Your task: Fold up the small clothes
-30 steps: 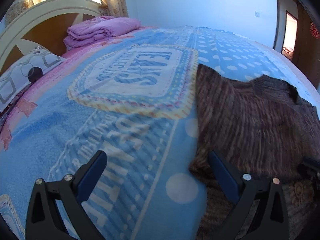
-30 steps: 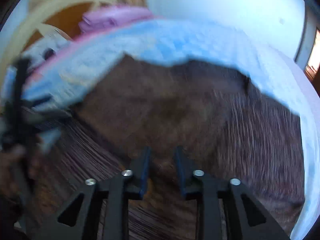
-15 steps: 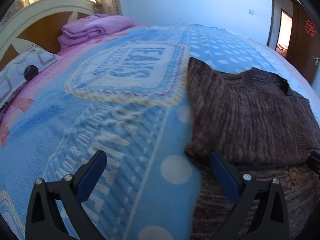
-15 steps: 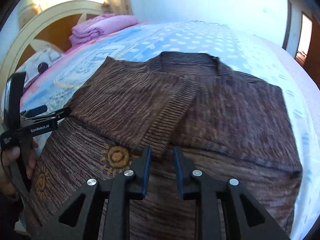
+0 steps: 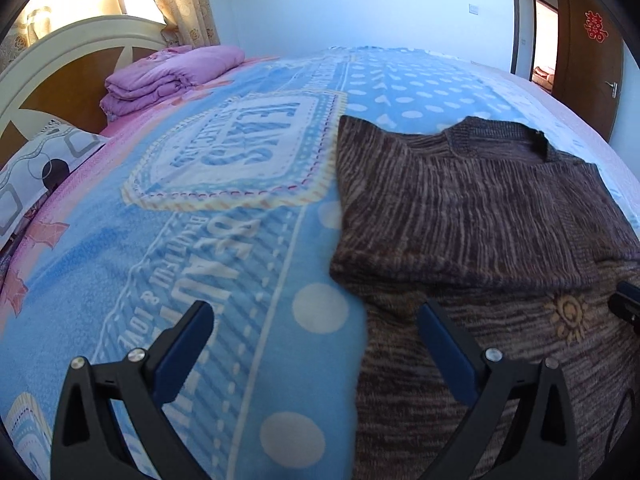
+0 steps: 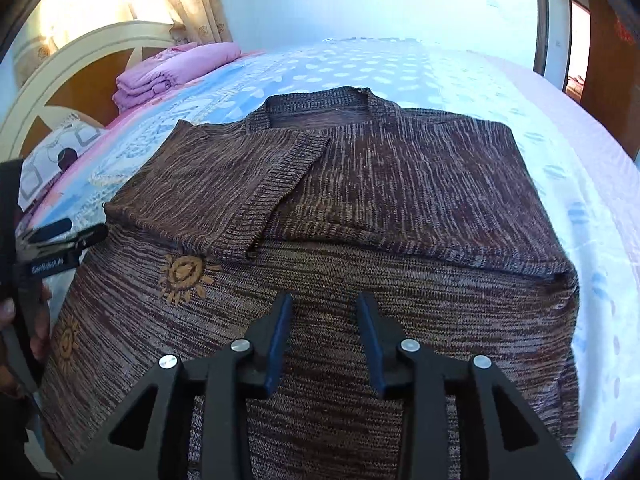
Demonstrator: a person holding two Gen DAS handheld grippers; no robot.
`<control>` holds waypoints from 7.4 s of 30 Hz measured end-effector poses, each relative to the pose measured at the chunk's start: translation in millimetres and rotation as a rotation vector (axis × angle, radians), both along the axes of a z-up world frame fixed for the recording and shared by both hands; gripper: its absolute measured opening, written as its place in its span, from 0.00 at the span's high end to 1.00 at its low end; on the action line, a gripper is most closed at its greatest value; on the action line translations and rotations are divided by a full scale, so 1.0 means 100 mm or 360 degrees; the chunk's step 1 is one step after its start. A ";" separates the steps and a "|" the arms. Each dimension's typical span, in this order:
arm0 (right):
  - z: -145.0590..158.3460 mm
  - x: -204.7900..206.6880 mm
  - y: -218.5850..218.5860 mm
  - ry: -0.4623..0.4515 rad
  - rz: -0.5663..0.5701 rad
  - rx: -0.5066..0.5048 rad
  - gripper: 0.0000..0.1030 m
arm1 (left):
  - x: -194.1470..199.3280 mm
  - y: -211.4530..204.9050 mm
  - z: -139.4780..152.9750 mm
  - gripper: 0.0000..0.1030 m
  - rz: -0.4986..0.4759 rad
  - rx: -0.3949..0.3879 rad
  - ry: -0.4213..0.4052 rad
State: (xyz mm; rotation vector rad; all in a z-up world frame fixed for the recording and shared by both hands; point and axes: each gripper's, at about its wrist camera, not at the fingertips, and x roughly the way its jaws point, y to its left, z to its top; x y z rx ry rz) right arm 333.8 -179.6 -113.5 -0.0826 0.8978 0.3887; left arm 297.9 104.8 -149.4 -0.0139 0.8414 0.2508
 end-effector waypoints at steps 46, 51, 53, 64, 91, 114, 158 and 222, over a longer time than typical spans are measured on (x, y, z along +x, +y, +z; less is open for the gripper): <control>0.16 0.09 -0.41 -0.0085 -0.0278 0.0112 0.54 | 0.19 -0.08 -0.11 0.00 -0.0047 0.0136 0.0133; 0.13 -0.02 -0.47 -0.0109 -0.0268 0.0184 0.45 | 0.17 0.18 -0.11 0.00 0.0120 0.0151 0.0102; 0.10 0.00 -0.48 -0.0061 -0.0255 0.0212 0.45 | 0.10 0.25 -0.11 0.00 0.0146 0.0130 0.0092; 0.15 -0.63 -0.67 -0.0002 -0.0161 -0.0032 0.45 | -0.49 0.07 0.02 0.00 -0.0015 -0.0035 0.0079; 0.12 -1.55 -0.85 0.0048 -0.0157 -0.0173 0.45 | -1.53 -0.45 -0.08 0.03 -0.0302 -0.0021 0.0162; 0.05 -2.04 -0.96 0.0052 -0.0171 -0.0182 0.45 | -1.85 -0.67 -0.08 0.14 -0.0407 -0.0043 0.0219; 0.02 -2.40 -1.58 0.0148 -0.0379 0.0029 0.45 | -2.25 -0.47 -0.18 0.43 -0.0362 -0.0257 0.0290; 1.43 -1.63 -1.45 -0.0411 -0.0243 0.0449 0.94 | -1.33 0.00 0.98 0.92 -0.0411 -0.0422 -0.0238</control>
